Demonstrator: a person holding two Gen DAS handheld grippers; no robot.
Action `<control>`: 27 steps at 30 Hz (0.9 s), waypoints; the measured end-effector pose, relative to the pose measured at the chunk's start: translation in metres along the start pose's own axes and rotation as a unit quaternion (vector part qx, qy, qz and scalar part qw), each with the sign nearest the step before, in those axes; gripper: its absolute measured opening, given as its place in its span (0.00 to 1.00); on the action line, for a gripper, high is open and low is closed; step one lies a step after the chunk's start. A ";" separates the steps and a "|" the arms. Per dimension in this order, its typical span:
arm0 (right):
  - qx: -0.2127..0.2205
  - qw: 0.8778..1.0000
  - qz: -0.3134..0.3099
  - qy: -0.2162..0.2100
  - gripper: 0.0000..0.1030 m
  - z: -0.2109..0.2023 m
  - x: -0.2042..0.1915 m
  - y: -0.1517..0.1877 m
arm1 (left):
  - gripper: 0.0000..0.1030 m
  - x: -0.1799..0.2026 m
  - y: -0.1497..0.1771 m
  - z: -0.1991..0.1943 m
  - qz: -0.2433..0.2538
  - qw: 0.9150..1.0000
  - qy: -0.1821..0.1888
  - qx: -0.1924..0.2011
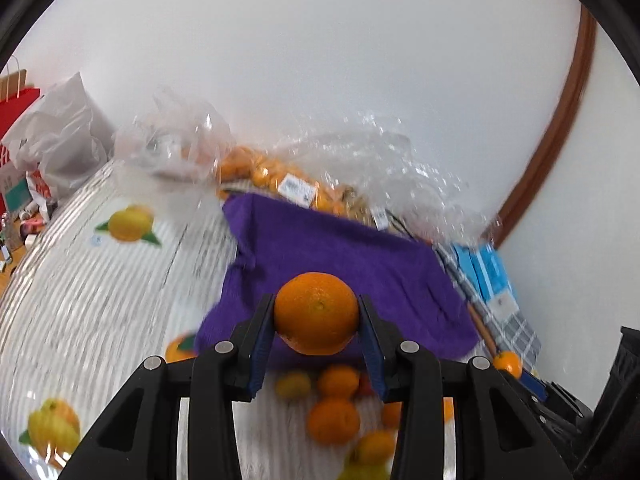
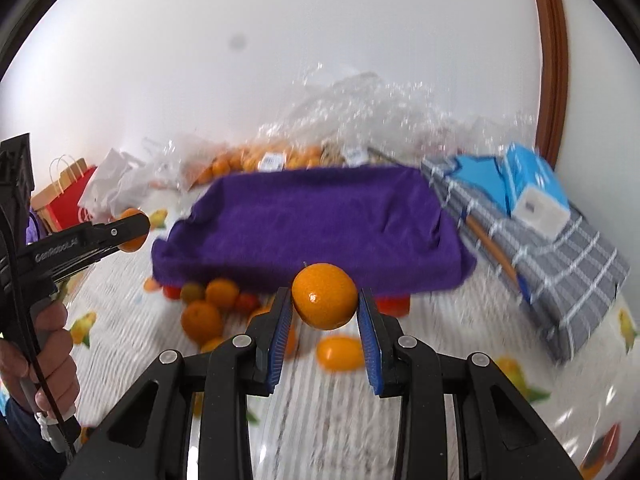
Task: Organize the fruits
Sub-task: 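Carry both held oranges up and over the purple towel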
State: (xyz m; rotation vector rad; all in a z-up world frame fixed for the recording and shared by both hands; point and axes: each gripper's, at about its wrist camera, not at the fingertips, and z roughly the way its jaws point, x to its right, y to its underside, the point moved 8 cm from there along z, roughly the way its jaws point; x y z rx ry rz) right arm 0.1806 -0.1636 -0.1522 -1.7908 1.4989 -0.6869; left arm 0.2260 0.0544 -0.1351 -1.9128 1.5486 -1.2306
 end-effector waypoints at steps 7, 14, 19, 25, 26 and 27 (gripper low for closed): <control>0.020 1.000 -0.003 0.008 0.32 0.031 0.010 -0.042 | 0.37 0.006 -0.025 0.040 0.009 1.000 -0.020 0.011; 0.009 1.000 0.006 -0.017 0.32 0.072 0.016 -0.067 | 0.37 0.015 -0.020 0.072 0.049 0.998 -0.032 -0.006; 0.005 1.000 0.016 -0.026 0.32 0.094 0.027 -0.061 | 0.37 0.010 -0.009 0.083 0.049 0.998 -0.030 -0.025; -0.022 0.998 0.059 -0.030 0.32 0.113 0.047 -0.047 | 0.37 0.013 -0.002 0.091 0.062 0.997 -0.030 -0.033; -0.023 0.997 0.061 -0.027 0.32 0.114 0.048 -0.046 | 0.37 0.014 -0.001 0.093 0.065 0.997 -0.033 -0.031; -0.024 0.998 0.062 -0.022 0.32 0.117 0.051 -0.046 | 0.37 0.013 -0.001 0.094 0.070 0.996 -0.042 -0.029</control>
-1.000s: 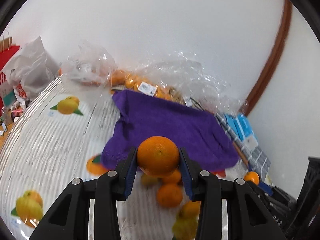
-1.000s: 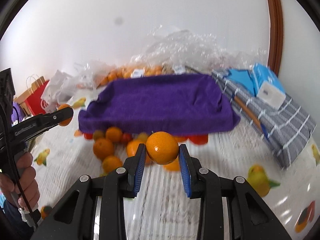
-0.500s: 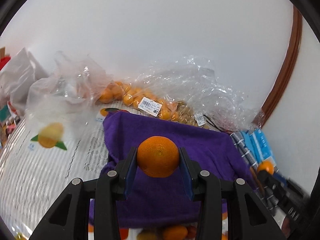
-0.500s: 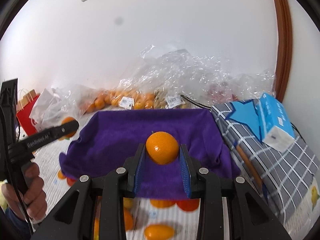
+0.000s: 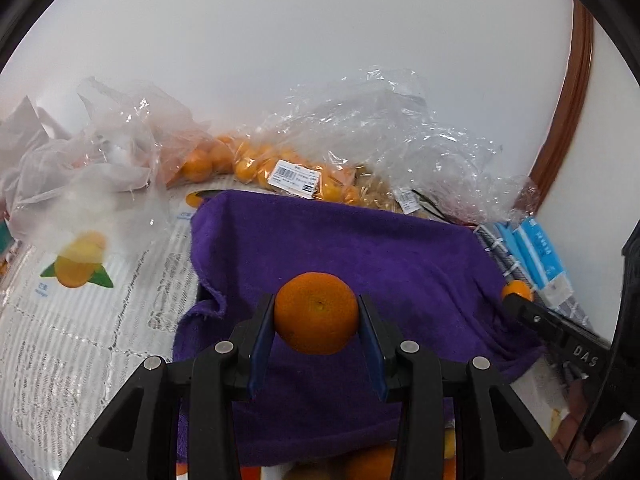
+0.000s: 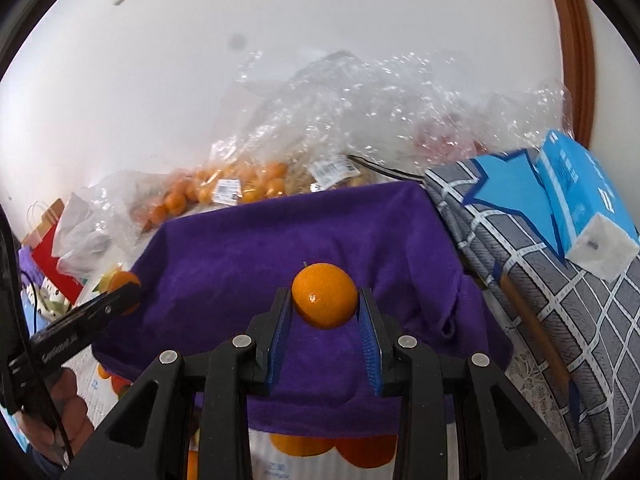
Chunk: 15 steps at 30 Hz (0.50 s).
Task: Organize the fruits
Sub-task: 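Carry both held oranges up and over the purple towel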
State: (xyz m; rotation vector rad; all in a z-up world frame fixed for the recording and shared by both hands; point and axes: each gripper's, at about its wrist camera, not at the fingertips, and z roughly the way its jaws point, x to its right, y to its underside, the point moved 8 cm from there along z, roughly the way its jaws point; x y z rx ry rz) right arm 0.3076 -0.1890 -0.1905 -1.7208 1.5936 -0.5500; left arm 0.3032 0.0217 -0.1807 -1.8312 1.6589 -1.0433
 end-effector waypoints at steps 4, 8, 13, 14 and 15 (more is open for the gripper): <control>-0.006 1.000 -0.011 0.010 0.32 0.007 0.001 0.004 | 0.37 0.000 0.005 0.008 0.010 1.000 -0.010 -0.006; -0.018 1.000 -0.024 0.011 0.32 0.015 -0.002 0.011 | 0.37 0.002 0.008 0.013 0.014 1.000 -0.007 -0.013; -0.025 0.999 -0.035 0.012 0.32 0.018 -0.007 0.015 | 0.37 -0.001 0.010 0.017 0.007 1.000 -0.002 -0.024; -0.026 0.999 -0.033 0.011 0.32 0.018 -0.007 0.015 | 0.37 -0.002 0.011 0.017 0.007 1.000 -0.001 -0.025; -0.027 0.999 -0.031 0.008 0.32 0.019 -0.007 0.016 | 0.37 -0.002 0.011 0.018 0.008 1.000 -0.001 -0.025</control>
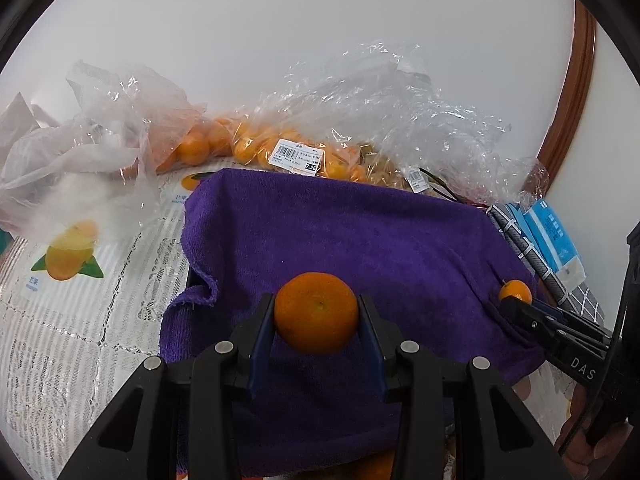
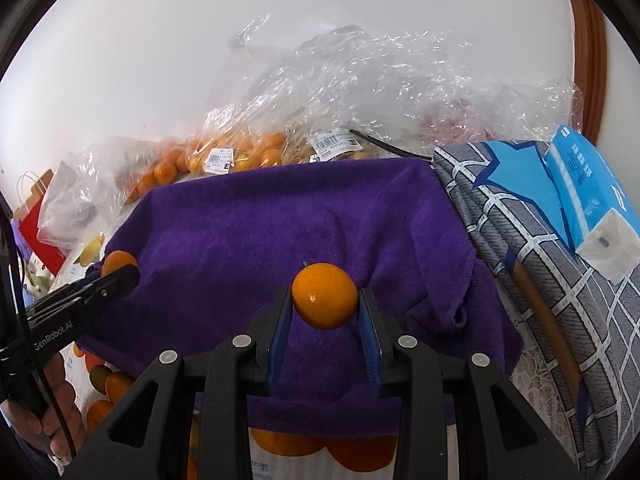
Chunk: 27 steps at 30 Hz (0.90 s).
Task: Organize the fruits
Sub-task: 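Carry both held oranges up and over the purple towel, then open both grippers to drop the oranges onto the purple towel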
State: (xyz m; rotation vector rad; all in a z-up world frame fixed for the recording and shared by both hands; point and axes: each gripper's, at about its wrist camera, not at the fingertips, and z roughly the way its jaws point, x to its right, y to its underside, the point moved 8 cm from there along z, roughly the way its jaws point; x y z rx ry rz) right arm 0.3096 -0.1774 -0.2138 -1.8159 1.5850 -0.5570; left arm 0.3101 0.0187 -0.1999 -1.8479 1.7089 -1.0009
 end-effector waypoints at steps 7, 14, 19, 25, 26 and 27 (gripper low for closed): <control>-0.017 1.000 -0.004 0.005 0.32 0.011 0.000 0.007 | 0.37 0.003 0.003 0.003 0.016 1.000 -0.010 -0.008; -0.016 1.000 -0.011 0.000 0.33 0.011 -0.005 0.010 | 0.37 0.003 0.004 0.005 0.022 1.000 -0.015 -0.009; -0.009 1.000 -0.018 0.005 0.33 0.007 -0.005 0.010 | 0.37 0.004 0.004 0.005 0.025 1.000 -0.016 -0.010; 0.004 1.000 -0.005 0.000 0.52 -0.003 -0.003 0.006 | 0.38 0.006 0.003 0.003 0.019 1.000 -0.004 -0.004; 0.008 1.000 -0.001 -0.001 0.56 -0.004 -0.002 0.005 | 0.40 0.006 0.002 0.002 0.017 1.000 0.001 -0.002; 0.013 1.000 0.003 -0.002 0.58 -0.007 -0.001 0.003 | 0.42 0.007 0.002 0.001 0.016 1.000 0.004 0.000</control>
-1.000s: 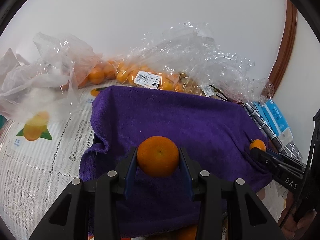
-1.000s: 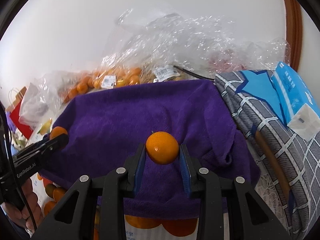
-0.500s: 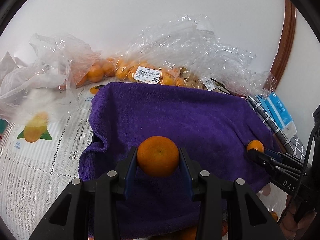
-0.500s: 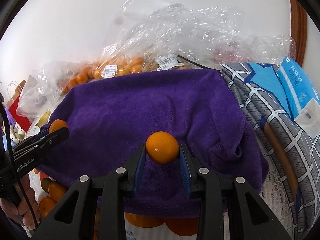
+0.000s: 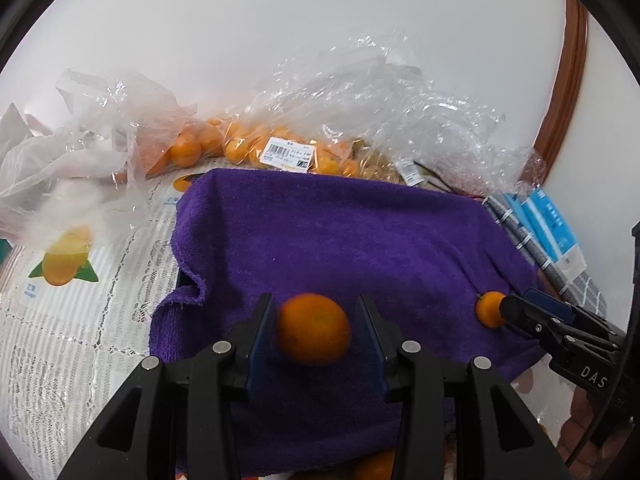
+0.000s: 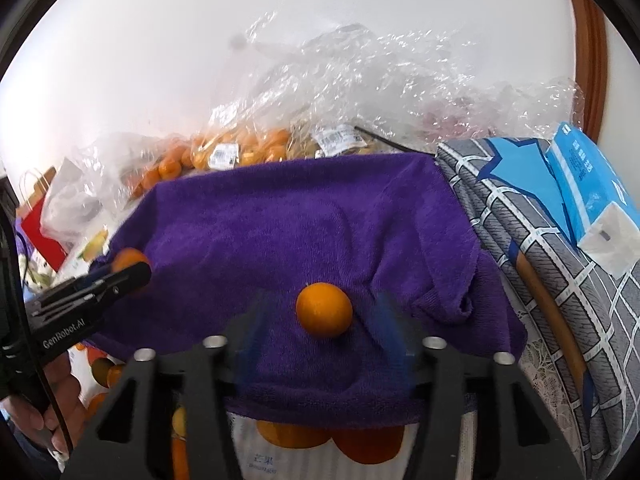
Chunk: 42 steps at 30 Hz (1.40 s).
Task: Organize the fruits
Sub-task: 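Open both grippers to drop the oranges onto the purple towel, then pull both grippers back from the towel toward the loose fruit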
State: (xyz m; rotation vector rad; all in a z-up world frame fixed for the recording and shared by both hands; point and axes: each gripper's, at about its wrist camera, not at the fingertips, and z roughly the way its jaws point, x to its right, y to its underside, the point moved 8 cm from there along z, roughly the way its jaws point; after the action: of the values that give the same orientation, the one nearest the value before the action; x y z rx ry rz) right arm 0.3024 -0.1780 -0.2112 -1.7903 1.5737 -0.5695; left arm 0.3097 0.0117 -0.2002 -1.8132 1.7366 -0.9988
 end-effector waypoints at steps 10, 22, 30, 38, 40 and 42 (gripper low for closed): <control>0.026 0.999 -0.029 0.020 0.58 -0.016 -0.009 -0.001 | 0.45 0.006 -0.005 -0.014 0.007 0.999 0.005 0.039; 0.032 0.998 -0.017 0.058 0.58 -0.061 -0.015 0.018 | 0.45 0.002 -0.013 -0.035 -0.001 0.997 0.013 0.080; -0.004 0.999 0.018 0.047 0.58 -0.069 -0.018 0.050 | 0.45 0.005 0.005 -0.069 0.030 0.997 0.014 0.065; -0.036 0.998 0.025 0.044 0.58 -0.074 -0.029 0.082 | 0.45 -0.024 0.033 -0.109 0.054 0.997 -0.011 0.054; -0.029 0.998 0.019 0.048 0.58 -0.079 -0.033 0.085 | 0.45 -0.032 0.041 -0.113 0.050 0.997 -0.009 0.053; -0.024 0.998 0.025 0.043 0.58 -0.083 -0.036 0.089 | 0.45 -0.038 0.049 -0.110 0.044 0.998 -0.009 0.044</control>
State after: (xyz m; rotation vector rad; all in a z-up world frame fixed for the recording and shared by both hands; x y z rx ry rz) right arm 0.1768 -0.1634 -0.2163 -1.7789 1.6984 -0.5964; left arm 0.1967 0.0615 -0.1732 -1.6705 1.7188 -1.0042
